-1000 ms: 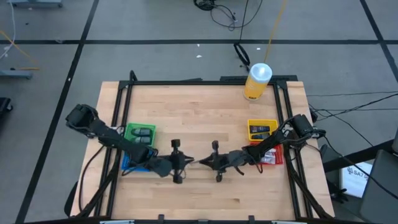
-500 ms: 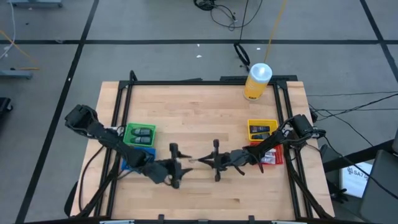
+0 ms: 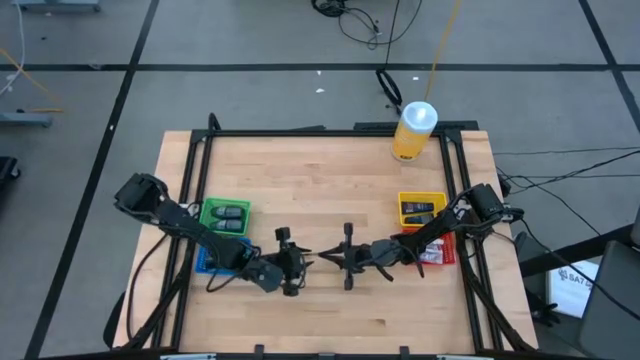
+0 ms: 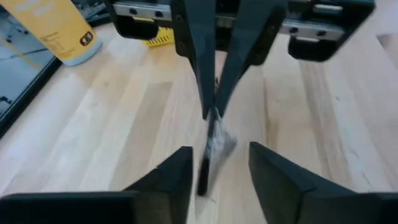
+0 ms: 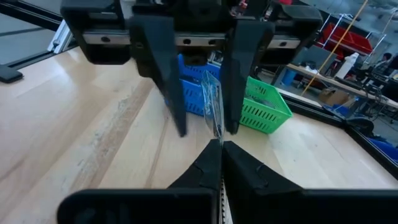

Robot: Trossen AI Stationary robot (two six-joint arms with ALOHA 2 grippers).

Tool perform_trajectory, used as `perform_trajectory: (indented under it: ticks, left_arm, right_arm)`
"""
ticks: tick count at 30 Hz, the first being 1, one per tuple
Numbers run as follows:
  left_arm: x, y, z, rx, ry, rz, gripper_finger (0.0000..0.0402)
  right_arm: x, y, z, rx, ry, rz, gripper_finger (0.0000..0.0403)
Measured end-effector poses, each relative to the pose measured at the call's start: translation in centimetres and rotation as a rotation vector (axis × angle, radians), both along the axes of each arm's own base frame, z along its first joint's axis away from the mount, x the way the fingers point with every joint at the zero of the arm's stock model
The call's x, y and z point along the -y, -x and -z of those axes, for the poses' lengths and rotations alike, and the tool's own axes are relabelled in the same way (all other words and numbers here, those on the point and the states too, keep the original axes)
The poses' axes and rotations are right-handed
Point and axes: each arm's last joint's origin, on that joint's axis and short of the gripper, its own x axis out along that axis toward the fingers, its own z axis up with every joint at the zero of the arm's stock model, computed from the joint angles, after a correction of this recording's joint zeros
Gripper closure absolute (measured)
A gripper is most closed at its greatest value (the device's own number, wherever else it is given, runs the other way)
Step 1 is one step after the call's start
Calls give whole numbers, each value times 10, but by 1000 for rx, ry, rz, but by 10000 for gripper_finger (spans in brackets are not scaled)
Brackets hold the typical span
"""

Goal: Pick & Place Travel size toiletries
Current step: Put the black comb into the blue bin

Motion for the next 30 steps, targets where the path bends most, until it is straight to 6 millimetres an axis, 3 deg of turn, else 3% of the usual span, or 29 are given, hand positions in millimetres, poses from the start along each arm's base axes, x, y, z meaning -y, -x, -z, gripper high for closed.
perform_trajectory:
  ticks: [11, 16, 19, 22, 25, 30]
  left_arm:
    - [1, -2, -2, 30, -16, 10, 387]
    - [2, -1, -2, 22, -17, 14, 389]
    - [4, 8, -7, -19, -16, 17, 393]
    - [8, 21, -22, -85, 22, -10, 397]
    - [16, 40, -51, -193, 105, -25, 391]
    - [27, 82, -101, -577, 380, -105, 398]
  right_arm:
    - [0, 0, 0, 0, -34, 0, 399]
    - [-6, 3, -3, -7, 4, -15, 378]
    - [-14, 12, -26, 30, 11, -26, 336]
    - [-21, 27, -50, 19, 25, 3, 291]
    - [-24, 43, -65, -13, 4, -20, 257]
    - [-25, 66, -59, -63, -112, -43, 230]
